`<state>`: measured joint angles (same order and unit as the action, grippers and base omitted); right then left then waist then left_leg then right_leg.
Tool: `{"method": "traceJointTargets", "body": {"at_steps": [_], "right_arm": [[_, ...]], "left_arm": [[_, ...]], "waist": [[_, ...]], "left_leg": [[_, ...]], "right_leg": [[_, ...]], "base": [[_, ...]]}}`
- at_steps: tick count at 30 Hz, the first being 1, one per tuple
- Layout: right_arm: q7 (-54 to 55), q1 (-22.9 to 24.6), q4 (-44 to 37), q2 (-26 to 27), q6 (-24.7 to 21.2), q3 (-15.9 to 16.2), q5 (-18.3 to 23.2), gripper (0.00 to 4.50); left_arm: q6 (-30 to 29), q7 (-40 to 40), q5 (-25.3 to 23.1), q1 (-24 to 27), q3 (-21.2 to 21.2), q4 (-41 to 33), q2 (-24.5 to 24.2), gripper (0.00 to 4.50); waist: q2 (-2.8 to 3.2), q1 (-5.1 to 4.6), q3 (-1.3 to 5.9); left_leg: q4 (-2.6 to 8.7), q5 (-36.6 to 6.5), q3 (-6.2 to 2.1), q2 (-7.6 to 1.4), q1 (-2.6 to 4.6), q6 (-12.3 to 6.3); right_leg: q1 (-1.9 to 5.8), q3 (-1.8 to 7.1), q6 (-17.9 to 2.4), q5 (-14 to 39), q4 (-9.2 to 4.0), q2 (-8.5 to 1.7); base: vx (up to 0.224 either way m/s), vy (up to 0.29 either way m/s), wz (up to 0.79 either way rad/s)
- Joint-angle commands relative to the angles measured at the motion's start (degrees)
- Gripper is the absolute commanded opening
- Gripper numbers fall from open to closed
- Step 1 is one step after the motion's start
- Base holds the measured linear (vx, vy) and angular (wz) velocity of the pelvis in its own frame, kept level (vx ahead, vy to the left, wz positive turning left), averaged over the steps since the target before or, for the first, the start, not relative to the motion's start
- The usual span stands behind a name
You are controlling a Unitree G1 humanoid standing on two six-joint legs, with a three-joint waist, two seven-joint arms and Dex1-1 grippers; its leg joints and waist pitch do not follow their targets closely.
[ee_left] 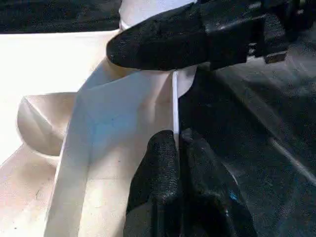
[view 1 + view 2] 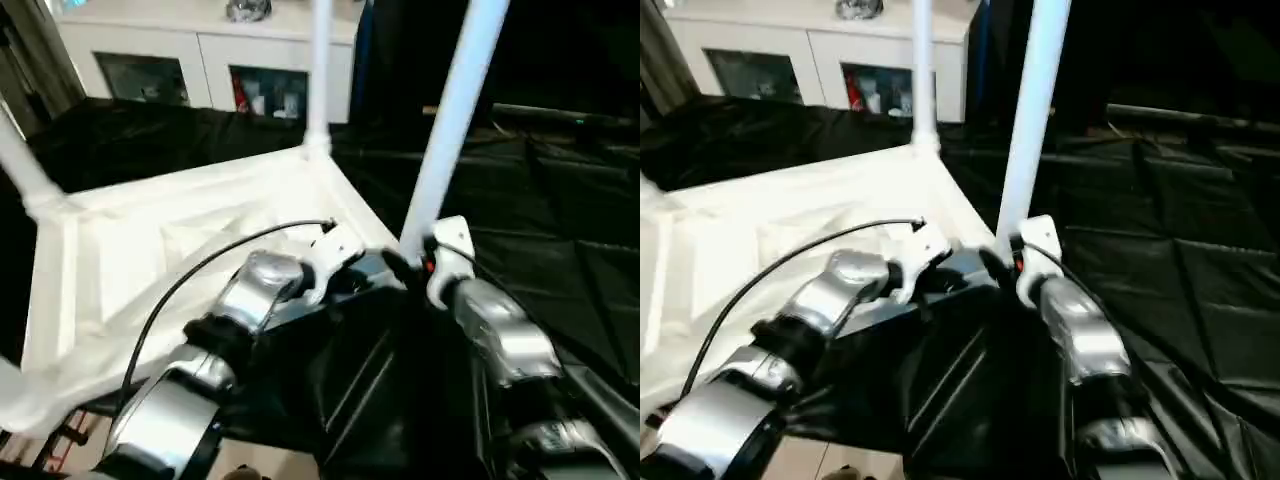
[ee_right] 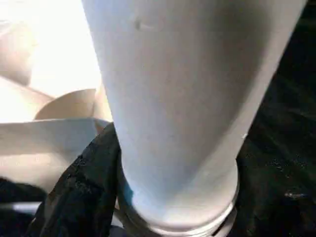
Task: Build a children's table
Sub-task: Rotate leg to tighten
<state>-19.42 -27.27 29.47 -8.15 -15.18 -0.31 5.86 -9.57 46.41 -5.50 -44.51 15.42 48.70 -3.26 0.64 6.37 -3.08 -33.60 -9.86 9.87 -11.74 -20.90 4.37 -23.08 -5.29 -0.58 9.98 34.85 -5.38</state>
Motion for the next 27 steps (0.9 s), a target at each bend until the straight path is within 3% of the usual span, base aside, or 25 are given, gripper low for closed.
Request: {"method": "traceJointTargets", "body": {"at_steps": [1,3,8,14,21,27], "right_arm": [[-2.5,0.0,3.0,4.6,0.0,5.1,-0.9,3.08],[-3.2,-0.1,2.8,5.0,-0.2,4.6,0.0,3.29],[-6.5,0.7,1.2,2.3,2.0,5.8,-1.1,3.81],[-19.0,2.8,-2.7,-3.5,4.3,7.0,0.9,3.81],[-35.7,6.6,-10.7,-13.0,3.5,9.2,3.9,3.81],[-42.0,8.7,-13.3,-18.3,3.9,10.0,3.9,3.81]], "left_arm": [[2.6,-3.3,0.7,-2.8,-0.9,-0.5,3.6,0.0],[2.8,-2.5,0.8,-2.7,-0.8,-0.6,3.6,0.0],[4.3,2.1,1.3,-1.1,-0.2,-1.8,1.5,0.0],[6.8,10.4,2.5,1.3,1.0,-4.4,-1.8,0.0],[6.9,23.1,4.2,5.6,3.6,-11.4,-7.3,0.0],[7.1,26.9,4.2,7.0,3.8,-13.0,-10.6,0.0]], "waist": [[-0.81,0.27,4.08],[-0.78,0.41,4.05],[-0.84,0.42,3.81],[-0.79,0.56,3.68],[-0.61,1.08,3.64],[-0.65,1.97,3.58]], "left_leg": [[3.84,-11.1,-0.14,-0.86,0.11,-1.42],[3.83,-9.7,-0.13,-0.93,-0.04,-2.26],[4.08,-11.8,-0.21,-0.97,-0.03,-2.09],[4.11,-13.1,-0.18,-1.23,0.06,-2.88],[4.07,-13.7,-0.15,-1.61,0.15,-3.57],[4.28,-15.6,-0.3,-1.79,0.44,-2.35]], "right_leg": [[3.13,2.79,-10.3,12.4,-4.55,-3.4],[3.27,2.75,-10.8,10.1,-4.34,-3.32],[3.39,2.63,-9.8,14.8,-4.84,-3.48],[3.26,2.73,-10.0,15.3,-4.99,-3.5],[3.24,2.79,-11.3,14.7,-4.76,-3.54],[3.0,2.84,-10.1,18.0,-4.91,-3.64]], "base": [[0.0,0.0,0.0],[0.0,0.0,0.0],[0.0,0.0,0.0],[0.0,0.0,0.0],[0.0,0.0,0.0],[0.0,0.0,0.0]]}}
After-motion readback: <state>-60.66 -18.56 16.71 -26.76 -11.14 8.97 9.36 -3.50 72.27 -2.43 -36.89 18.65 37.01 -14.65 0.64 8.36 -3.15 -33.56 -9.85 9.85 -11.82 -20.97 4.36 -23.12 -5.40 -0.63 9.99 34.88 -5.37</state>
